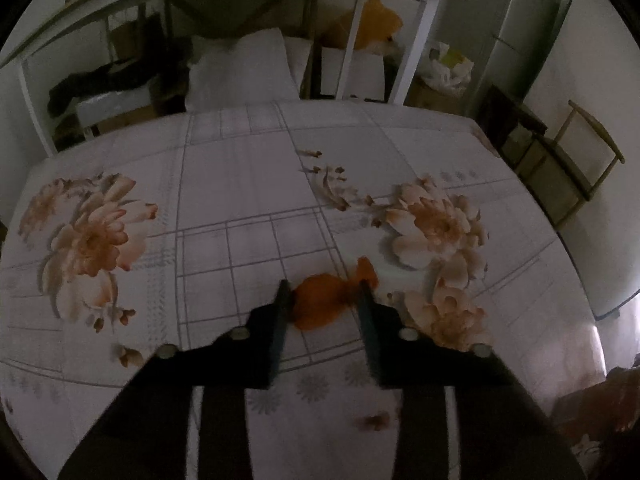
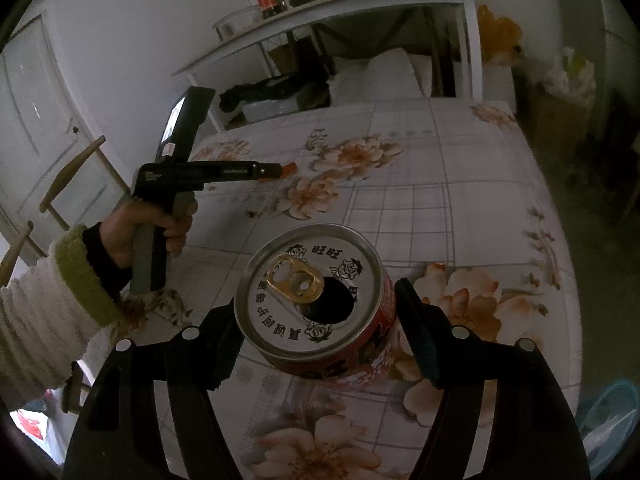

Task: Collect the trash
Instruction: 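Grasp the small orange item with the left tool while the right tool holds the red can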

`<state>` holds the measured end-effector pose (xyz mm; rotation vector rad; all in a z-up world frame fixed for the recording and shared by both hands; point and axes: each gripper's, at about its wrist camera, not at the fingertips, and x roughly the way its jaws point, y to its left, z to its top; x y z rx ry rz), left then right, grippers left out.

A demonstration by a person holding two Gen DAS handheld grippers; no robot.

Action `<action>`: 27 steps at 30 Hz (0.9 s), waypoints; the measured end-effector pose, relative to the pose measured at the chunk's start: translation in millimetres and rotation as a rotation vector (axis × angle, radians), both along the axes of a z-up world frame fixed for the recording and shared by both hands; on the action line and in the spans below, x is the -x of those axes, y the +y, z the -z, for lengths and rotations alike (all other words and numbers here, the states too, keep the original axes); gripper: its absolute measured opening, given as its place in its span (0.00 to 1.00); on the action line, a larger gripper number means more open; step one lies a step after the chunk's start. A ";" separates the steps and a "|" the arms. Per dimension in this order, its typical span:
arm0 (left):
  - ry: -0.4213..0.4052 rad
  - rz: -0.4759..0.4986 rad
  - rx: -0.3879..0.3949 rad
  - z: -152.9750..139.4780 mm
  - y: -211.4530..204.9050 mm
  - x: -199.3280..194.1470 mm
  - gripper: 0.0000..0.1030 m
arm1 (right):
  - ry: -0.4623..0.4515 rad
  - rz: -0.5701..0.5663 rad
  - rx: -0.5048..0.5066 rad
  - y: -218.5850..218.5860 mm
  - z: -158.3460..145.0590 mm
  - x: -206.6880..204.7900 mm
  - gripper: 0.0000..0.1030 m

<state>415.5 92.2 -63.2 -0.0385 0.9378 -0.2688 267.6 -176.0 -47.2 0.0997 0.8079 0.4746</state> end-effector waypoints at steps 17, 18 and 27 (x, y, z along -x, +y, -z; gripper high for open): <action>0.051 0.025 0.044 -7.2 -2.3 78.6 0.10 | 0.013 0.026 0.014 -1.7 -4.6 12.4 0.64; 0.057 0.030 0.052 -7.7 -3.0 86.9 0.10 | 0.013 0.028 0.016 -2.0 -5.3 15.6 0.64; 0.087 0.069 0.141 -14.0 -10.5 183.4 0.10 | 0.019 0.030 0.053 0.0 -8.1 60.0 0.64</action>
